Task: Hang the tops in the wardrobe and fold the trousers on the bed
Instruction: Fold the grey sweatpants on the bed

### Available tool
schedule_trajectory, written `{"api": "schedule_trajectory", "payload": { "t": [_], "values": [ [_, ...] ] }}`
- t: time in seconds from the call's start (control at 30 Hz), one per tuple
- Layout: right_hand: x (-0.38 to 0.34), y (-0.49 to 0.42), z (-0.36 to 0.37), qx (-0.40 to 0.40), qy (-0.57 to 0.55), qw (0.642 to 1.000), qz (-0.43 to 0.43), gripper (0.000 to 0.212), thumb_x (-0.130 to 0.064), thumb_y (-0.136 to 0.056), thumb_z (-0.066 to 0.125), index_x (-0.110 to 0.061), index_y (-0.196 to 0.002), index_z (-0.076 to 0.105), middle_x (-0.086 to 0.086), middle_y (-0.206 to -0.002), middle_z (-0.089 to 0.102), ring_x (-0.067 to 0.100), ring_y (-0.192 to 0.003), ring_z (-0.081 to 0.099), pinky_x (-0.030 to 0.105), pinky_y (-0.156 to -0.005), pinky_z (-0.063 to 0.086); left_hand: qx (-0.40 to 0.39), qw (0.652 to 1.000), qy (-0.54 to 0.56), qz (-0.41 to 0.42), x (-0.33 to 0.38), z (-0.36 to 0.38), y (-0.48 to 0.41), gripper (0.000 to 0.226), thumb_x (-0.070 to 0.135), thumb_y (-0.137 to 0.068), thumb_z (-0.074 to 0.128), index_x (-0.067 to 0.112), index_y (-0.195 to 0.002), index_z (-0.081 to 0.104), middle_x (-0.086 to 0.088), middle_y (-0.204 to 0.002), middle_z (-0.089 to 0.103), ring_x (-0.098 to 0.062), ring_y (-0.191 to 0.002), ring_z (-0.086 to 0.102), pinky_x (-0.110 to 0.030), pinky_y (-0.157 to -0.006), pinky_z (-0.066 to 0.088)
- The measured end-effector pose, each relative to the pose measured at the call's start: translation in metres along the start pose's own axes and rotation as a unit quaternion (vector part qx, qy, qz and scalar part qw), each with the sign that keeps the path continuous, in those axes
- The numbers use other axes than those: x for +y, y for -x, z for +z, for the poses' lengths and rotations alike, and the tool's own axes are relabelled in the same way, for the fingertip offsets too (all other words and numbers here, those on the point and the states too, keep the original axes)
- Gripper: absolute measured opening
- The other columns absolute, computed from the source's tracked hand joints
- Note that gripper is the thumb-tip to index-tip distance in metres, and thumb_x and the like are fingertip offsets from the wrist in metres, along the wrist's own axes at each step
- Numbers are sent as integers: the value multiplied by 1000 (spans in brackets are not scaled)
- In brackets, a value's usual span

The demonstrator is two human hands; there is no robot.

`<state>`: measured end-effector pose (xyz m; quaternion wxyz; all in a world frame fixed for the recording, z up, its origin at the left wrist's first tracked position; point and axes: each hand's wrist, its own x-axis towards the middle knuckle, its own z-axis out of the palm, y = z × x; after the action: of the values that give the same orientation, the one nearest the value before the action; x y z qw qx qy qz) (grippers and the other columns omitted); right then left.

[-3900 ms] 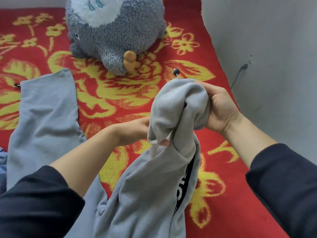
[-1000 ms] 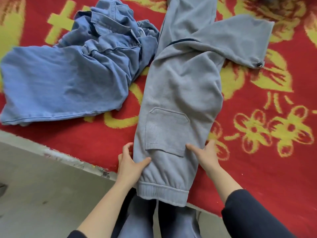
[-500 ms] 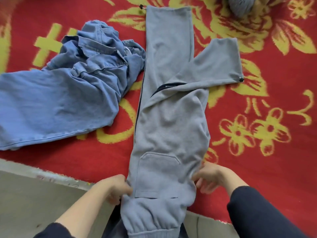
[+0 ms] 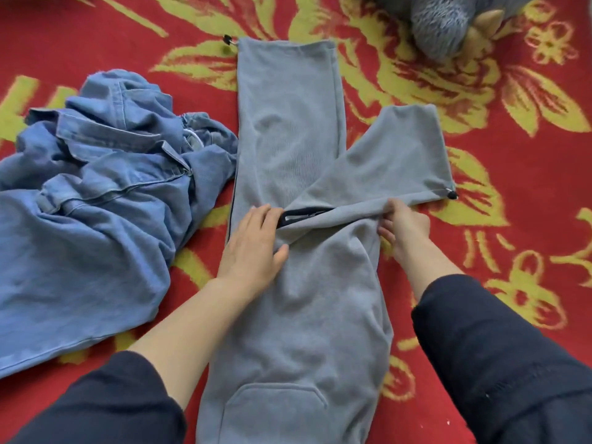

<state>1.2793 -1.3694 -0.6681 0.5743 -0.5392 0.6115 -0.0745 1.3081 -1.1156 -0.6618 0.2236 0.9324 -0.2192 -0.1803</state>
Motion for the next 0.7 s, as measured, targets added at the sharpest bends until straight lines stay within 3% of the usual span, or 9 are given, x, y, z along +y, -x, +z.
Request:
{"api": "schedule_trajectory", "payload": {
  "t": [0.1, 0.17, 0.23, 0.33, 0.43, 0.53, 0.57, 0.63, 0.7],
  "values": [
    [-20, -22, 20, 49, -129, 990, 21, 33, -16, -76, 72, -11, -103, 53, 9, -103, 67, 25, -85, 69, 39, -75, 59, -46, 995, -89, -19, -5, 8, -18, 55, 39, -90, 54, 15, -137, 38, -12, -147, 33, -44, -140, 21, -47, -115, 22],
    [-45, -34, 33, 82, -131, 988, -19, 31, -12, -72, 71, -11, -100, 57, 8, -104, 69, 24, -86, 69, 40, -79, 59, -57, 992, -108, -29, -2, 7, -25, 51, 43, -90, 52, 14, -131, 44, -15, -142, 39, -46, -137, 26, -48, -109, 30],
    [-78, -40, 49, 60, -85, 992, -65, 25, -15, -75, 66, -12, -99, 60, 5, -101, 68, 21, -85, 68, 35, -75, 58, -51, 994, -92, -31, 0, 1, -30, 40, 44, -92, 49, 18, -123, 51, -12, -133, 46, -43, -131, 35, -44, -100, 37],
    [-133, -28, 96, 1, 22, 982, -189, 14, -19, -83, 58, -12, -95, 59, -2, -84, 60, 18, -82, 61, 33, -76, 54, 2, 999, 25, -42, -7, -17, -35, 27, 43, -94, 46, 18, -96, 57, -3, -101, 62, -30, -104, 55, -38, -81, 42],
    [-182, 8, 150, 0, 108, 940, -324, 11, -16, -76, 52, -26, -80, 49, -7, -75, 54, 20, -83, 62, 37, -77, 55, 36, 983, 165, -70, -15, -36, -34, 35, 43, -94, 49, 15, -72, 50, 0, -65, 56, -24, -74, 56, -37, -64, 37],
    [-205, 29, 201, -68, 132, 917, -370, 14, -12, -73, 44, -25, -70, 40, -3, -73, 50, 22, -74, 59, 50, -70, 58, 60, 951, 275, -130, -32, -47, -38, 37, 41, -95, 48, 13, -72, 54, -1, -60, 55, -18, -64, 52, -35, -61, 38],
    [-205, 35, 215, -116, 141, 914, -361, 12, -13, -78, 46, -24, -76, 46, -1, -78, 53, 22, -75, 61, 49, -67, 59, 66, 940, 298, -151, -40, -47, -41, 35, 39, -96, 48, 11, -76, 58, -3, -65, 60, -16, -65, 54, -31, -63, 40],
    [-188, 48, 240, -222, 217, 899, -308, 22, -23, -91, 48, -23, -110, 57, 0, -98, 58, 20, -86, 63, 36, -63, 57, 59, 927, 320, -189, -56, -45, -44, 35, 36, -96, 49, 9, -76, 59, -5, -67, 62, -9, -60, 52, -25, -58, 39],
    [-155, 49, 252, -275, 370, 844, -275, 46, -32, -96, 48, -19, -140, 44, 3, -120, 54, 16, -89, 56, 25, -60, 47, 42, 915, 340, -213, -64, -39, -46, 34, 34, -95, 51, 13, -70, 60, 4, -58, 58, 1, -54, 48, -17, -53, 35]
  ]
}}
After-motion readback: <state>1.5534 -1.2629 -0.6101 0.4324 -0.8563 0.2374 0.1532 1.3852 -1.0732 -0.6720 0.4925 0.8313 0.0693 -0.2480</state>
